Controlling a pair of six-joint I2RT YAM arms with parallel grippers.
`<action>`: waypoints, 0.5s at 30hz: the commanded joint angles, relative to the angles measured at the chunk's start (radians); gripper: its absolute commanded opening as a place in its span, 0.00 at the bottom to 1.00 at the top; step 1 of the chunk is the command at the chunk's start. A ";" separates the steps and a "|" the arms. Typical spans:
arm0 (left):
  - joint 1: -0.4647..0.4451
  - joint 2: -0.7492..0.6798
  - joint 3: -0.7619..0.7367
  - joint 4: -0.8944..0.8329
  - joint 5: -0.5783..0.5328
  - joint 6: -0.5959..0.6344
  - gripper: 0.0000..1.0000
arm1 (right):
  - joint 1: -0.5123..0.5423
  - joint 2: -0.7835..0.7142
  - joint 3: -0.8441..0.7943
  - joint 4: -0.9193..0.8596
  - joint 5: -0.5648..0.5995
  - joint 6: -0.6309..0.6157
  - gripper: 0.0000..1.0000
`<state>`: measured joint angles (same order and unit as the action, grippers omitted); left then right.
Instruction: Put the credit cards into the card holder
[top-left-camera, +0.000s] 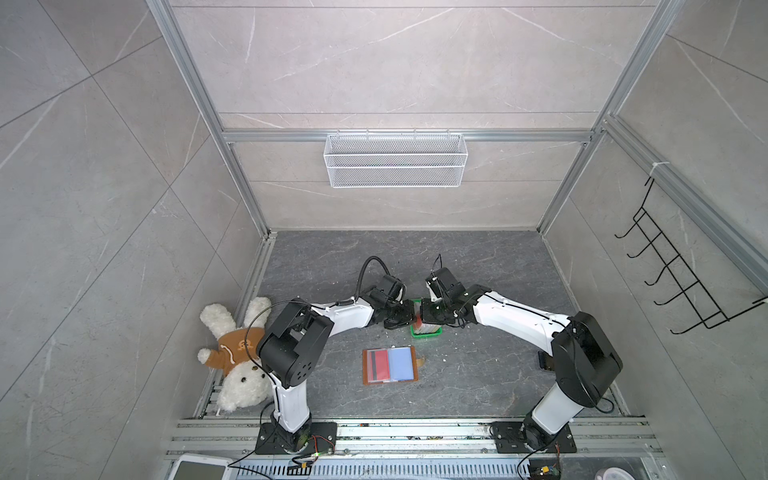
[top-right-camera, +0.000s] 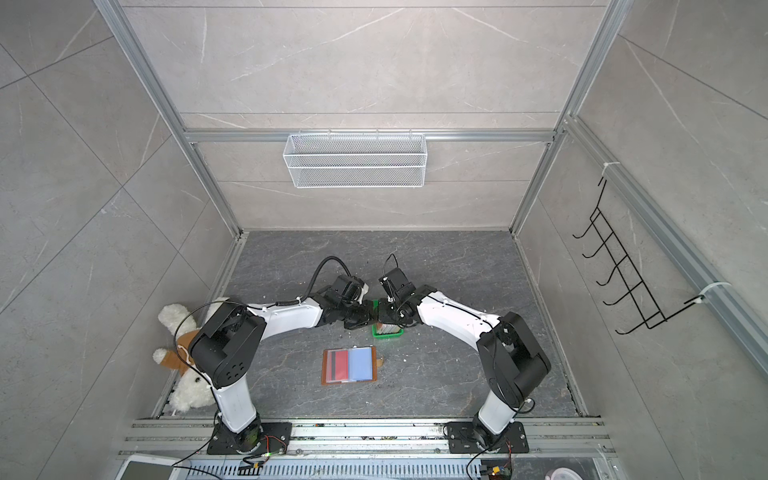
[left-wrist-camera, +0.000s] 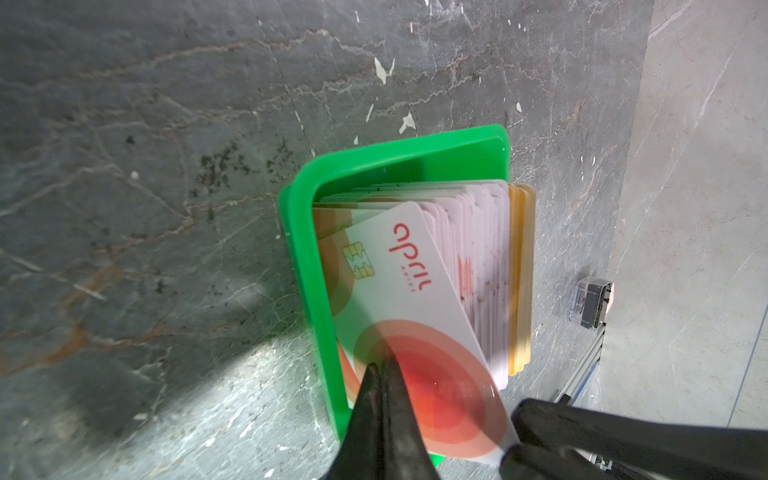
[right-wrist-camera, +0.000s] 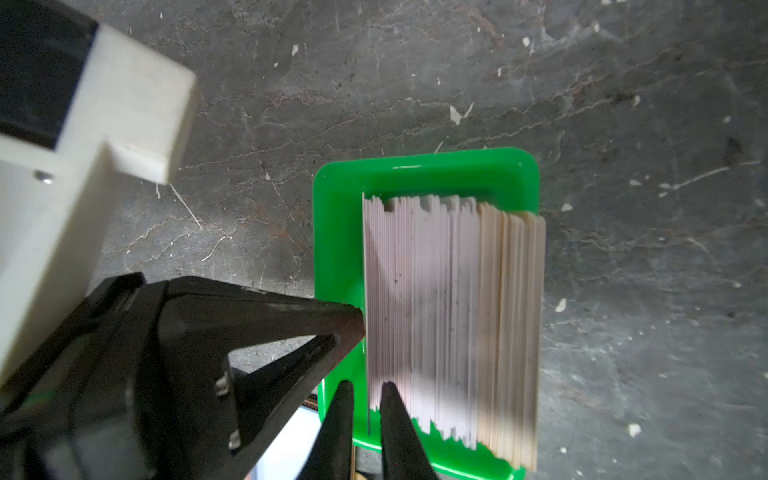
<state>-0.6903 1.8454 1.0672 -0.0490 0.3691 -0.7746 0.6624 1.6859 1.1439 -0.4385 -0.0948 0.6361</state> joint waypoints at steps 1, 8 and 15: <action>-0.005 -0.011 -0.018 -0.009 -0.006 -0.001 0.02 | -0.003 0.024 0.023 -0.019 0.006 -0.007 0.15; -0.006 -0.029 -0.023 -0.010 -0.010 0.001 0.02 | -0.004 0.019 -0.001 -0.001 0.006 0.003 0.06; -0.010 -0.100 -0.051 0.001 -0.020 0.009 0.02 | -0.001 -0.075 -0.080 0.054 0.012 0.005 0.00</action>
<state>-0.6949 1.8179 1.0370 -0.0338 0.3679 -0.7742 0.6624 1.6733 1.1023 -0.3950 -0.0963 0.6365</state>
